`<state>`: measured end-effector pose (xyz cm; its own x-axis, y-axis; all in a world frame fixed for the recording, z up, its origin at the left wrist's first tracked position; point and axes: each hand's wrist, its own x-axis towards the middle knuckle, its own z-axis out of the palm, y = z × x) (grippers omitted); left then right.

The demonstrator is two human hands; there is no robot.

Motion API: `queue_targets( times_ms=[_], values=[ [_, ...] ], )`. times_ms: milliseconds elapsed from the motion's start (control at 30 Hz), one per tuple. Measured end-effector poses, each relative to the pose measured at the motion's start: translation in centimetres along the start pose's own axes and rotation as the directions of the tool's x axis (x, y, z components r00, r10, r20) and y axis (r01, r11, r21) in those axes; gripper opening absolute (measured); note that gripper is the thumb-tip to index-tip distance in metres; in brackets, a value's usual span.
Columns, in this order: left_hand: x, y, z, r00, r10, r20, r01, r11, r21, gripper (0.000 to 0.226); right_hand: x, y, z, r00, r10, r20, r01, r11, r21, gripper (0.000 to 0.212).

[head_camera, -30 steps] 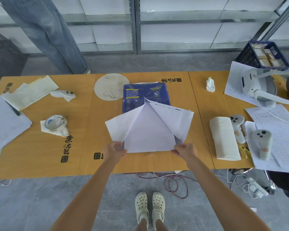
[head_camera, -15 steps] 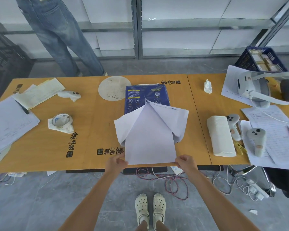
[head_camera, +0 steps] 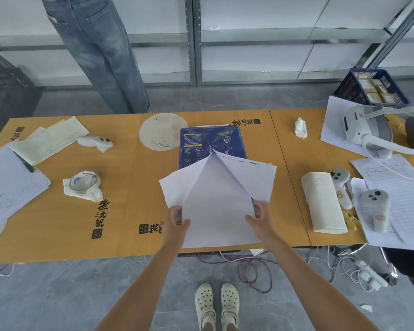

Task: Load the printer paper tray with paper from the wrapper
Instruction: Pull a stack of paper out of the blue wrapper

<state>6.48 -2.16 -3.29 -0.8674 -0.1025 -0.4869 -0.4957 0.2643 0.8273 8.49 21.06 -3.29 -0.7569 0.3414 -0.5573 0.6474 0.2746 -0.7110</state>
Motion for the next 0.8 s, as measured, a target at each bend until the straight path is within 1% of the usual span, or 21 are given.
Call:
queue_targets(
  times_ms=[100, 233, 367, 467, 500, 533, 567, 600, 633, 700, 767, 800],
  values=[
    [0.9, -0.2, -0.2, 1.0, 0.004, -0.014, -0.004, 1.0, 0.011, 0.031, 1.3, -0.3, 0.1, 1.0, 0.014, -0.022, -0.014, 1.0, -0.019, 0.047],
    [1.3, -0.5, -0.6, 1.0, 0.008, -0.002, -0.008, 1.0, 0.018, 0.035, 1.7, -0.4, -0.2, 0.999, 0.019, -0.035, -0.02, 0.999, -0.034, 0.043],
    [0.8, -0.9, -0.9, 0.999, 0.016, 0.032, -0.018, 0.997, 0.076, 0.042, 0.4, -0.3, -0.7, 1.0, 0.004, -0.024, -0.004, 1.0, -0.029, 0.031],
    [-0.7, -1.0, -0.9, 0.997, 0.015, 0.081, -0.024, 0.994, 0.104, 0.053, -0.9, 0.3, -0.8, 0.997, 0.065, 0.028, -0.065, 0.998, 0.016, 0.032],
    [-1.1, -1.2, -0.9, 0.996, 0.008, 0.09, -0.017, 0.994, 0.103, 0.058, -0.9, 1.0, -0.7, 0.995, 0.087, 0.05, -0.089, 0.995, 0.04, 0.036],
    [-4.9, -1.3, -1.0, 0.994, 0.037, 0.1, -0.046, 0.995, 0.087, 0.06, -3.9, 2.5, -1.6, 0.994, 0.073, 0.087, -0.079, 0.994, 0.071, 0.04],
    [-8.4, -1.3, -1.3, 0.993, 0.043, 0.109, -0.051, 0.996, 0.068, 0.058, -6.6, 3.8, -2.3, 0.992, 0.053, 0.114, -0.065, 0.993, 0.095, 0.041],
    [-8.2, -1.7, -1.2, 0.994, 0.011, 0.112, -0.015, 0.999, 0.038, 0.05, -6.5, 4.1, -1.9, 0.992, 0.059, 0.11, -0.073, 0.989, 0.128, 0.04],
    [-8.2, -1.9, -1.1, 0.992, -0.036, 0.119, 0.031, 0.999, 0.045, 0.042, -6.5, 4.3, -1.5, 0.992, 0.068, 0.105, -0.083, 0.986, 0.143, 0.04],
    [-14.7, -2.9, -1.6, 0.993, -0.024, 0.116, 0.019, 0.999, 0.046, 0.032, -13.1, 6.5, -2.8, 0.994, 0.033, 0.106, -0.056, 0.975, 0.217, 0.039],
    [-14.6, -3.2, -1.6, 0.993, -0.04, 0.114, 0.037, 0.999, 0.026, 0.037, -13.5, 6.5, -2.6, 0.993, 0.042, 0.109, -0.066, 0.973, 0.222, 0.036],
    [-14.8, -3.5, -1.6, 0.989, -0.058, 0.137, 0.057, 0.998, 0.014, 0.039, -13.7, 6.5, -2.6, 0.992, 0.045, 0.121, -0.073, 0.97, 0.231, 0.035]
  ],
)
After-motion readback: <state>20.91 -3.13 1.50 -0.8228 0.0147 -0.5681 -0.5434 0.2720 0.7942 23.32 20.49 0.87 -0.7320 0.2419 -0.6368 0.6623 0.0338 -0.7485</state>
